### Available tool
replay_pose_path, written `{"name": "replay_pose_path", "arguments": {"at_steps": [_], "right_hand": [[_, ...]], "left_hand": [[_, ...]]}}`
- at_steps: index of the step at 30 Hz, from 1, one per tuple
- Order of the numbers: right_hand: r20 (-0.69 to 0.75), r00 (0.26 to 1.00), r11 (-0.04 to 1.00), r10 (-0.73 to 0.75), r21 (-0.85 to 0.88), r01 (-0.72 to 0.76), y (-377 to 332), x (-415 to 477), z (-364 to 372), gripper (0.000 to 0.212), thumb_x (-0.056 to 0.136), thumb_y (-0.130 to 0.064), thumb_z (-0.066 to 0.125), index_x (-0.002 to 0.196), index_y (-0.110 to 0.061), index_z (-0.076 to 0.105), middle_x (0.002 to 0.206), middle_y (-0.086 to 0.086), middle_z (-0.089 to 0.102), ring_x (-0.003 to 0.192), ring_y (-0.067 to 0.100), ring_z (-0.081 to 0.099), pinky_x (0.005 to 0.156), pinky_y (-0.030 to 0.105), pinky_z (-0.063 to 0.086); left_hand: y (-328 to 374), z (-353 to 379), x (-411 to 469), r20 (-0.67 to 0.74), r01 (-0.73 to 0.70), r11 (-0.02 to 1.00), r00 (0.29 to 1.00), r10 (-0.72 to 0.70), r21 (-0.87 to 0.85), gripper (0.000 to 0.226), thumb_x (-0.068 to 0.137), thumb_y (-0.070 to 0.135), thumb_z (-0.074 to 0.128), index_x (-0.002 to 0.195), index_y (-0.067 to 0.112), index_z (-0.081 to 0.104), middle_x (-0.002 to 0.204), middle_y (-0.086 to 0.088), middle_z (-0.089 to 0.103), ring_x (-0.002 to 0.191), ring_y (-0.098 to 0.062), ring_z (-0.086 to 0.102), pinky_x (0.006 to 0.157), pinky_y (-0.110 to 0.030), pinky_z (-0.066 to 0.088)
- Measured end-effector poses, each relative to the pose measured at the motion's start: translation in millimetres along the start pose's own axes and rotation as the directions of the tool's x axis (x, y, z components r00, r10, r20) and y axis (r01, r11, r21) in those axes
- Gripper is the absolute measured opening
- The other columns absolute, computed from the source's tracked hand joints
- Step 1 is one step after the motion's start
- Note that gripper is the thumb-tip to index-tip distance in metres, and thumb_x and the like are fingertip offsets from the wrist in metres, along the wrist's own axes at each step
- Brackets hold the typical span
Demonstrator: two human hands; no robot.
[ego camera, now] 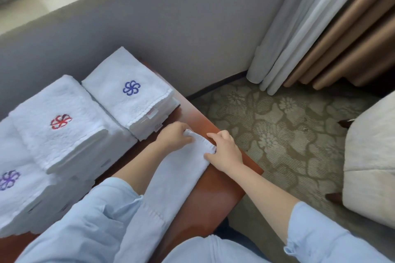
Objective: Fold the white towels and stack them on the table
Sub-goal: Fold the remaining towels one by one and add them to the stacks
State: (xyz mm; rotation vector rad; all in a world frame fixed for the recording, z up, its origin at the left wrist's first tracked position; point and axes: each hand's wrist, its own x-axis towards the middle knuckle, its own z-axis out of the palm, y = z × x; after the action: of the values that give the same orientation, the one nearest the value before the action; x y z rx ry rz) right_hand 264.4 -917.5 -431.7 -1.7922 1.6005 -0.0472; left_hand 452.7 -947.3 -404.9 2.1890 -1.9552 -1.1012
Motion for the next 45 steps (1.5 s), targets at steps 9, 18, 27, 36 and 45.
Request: {"name": "replay_pose_path", "arguments": {"at_steps": [9, 18, 27, 36, 45], "right_hand": [[-0.093, 0.992, 0.922, 0.088, 0.384, -0.046, -17, -34, -3, 0.014, 0.074, -0.021, 0.071, 0.079, -0.022, 0.058, 0.076, -0.01, 0.059, 0.068, 0.011, 0.056, 0.06, 0.031, 0.045], [-0.364, 0.931, 0.81, -0.013, 0.543, 0.223, -86, -122, 22, 0.012, 0.08, -0.009, 0.071, 0.088, -0.014, 0.064, 0.085, -0.006, 0.065, 0.079, 0.006, 0.059, 0.068, 0.021, 0.049], [-0.5, 0.853, 0.844, -0.148, 0.386, 0.372, -152, -208, 66, 0.016, 0.082, -0.025, 0.077, 0.089, -0.016, 0.066, 0.095, -0.003, 0.061, 0.082, 0.013, 0.059, 0.072, 0.037, 0.056], [-0.406, 0.861, 0.885, -0.308, 0.209, 0.415, -179, -257, 127, 0.014, 0.078, -0.018, 0.074, 0.084, -0.017, 0.061, 0.086, -0.008, 0.059, 0.079, 0.01, 0.056, 0.067, 0.037, 0.054], [-0.25, 0.884, 0.91, -0.396, 0.023, 0.414, -171, -281, 194, 0.017, 0.074, -0.021, 0.076, 0.082, -0.02, 0.061, 0.102, -0.004, 0.06, 0.102, 0.017, 0.054, 0.093, 0.035, 0.044]], "left_hand": [[-10, -30, -59, -0.087, -0.242, 0.959, 0.969, 0.231, -0.147, 0.018, 0.088, 0.03, 0.071, 0.08, 0.04, 0.058, 0.081, 0.023, 0.06, 0.078, 0.003, 0.057, 0.063, -0.016, 0.037], [-52, -51, -164, -0.298, -0.409, 0.909, 0.879, 0.372, -0.074, 0.016, 0.089, 0.019, 0.071, 0.105, 0.02, 0.074, 0.103, 0.004, 0.065, 0.093, -0.011, 0.06, 0.081, -0.026, 0.049], [-119, -59, -268, -0.505, -0.554, 0.832, 0.713, 0.486, 0.019, 0.017, 0.088, 0.009, 0.07, 0.098, 0.024, 0.07, 0.095, 0.019, 0.054, 0.086, -0.003, 0.056, 0.078, -0.021, 0.046], [-191, -32, -339, -0.463, -0.502, 0.86, 0.742, 0.485, 0.096, 0.015, 0.088, 0.011, 0.071, 0.096, 0.023, 0.065, 0.1, 0.012, 0.056, 0.089, -0.006, 0.055, 0.074, -0.023, 0.045], [-243, 21, -366, -0.29, -0.389, 0.89, 0.846, 0.447, 0.237, 0.011, 0.086, 0.014, 0.071, 0.095, 0.017, 0.066, 0.104, 0.002, 0.057, 0.098, -0.02, 0.055, 0.077, -0.033, 0.046]]}}
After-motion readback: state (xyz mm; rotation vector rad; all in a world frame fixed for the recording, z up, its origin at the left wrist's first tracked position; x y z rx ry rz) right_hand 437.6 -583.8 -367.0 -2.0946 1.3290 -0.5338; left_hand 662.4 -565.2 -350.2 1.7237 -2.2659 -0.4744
